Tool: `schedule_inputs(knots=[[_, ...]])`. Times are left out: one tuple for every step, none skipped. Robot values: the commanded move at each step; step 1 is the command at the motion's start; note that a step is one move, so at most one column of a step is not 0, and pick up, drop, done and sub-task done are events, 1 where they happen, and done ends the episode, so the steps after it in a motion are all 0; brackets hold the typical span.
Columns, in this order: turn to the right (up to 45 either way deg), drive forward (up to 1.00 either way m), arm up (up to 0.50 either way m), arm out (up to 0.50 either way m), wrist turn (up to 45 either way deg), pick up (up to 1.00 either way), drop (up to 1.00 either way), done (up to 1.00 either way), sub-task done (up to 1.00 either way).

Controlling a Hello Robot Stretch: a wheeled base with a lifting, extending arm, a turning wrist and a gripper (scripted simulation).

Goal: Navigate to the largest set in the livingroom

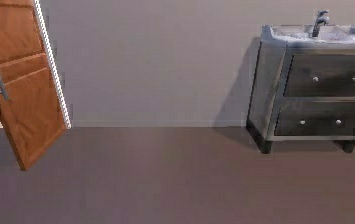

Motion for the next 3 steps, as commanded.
schedule_inputs(knots=[[45.0, 0.0, 0.0, 0.0, 0.0, 0.0, 0.0, 0.0, 0.0], [18.0, 0.0, 0.0, 0.0, 0.0, 0.0, 0.0, 0.0, 0.0], [0.0, 0.1, 0.0, 0.0, 0.0, 0.0, 0.0, 0.0, 0.0]])
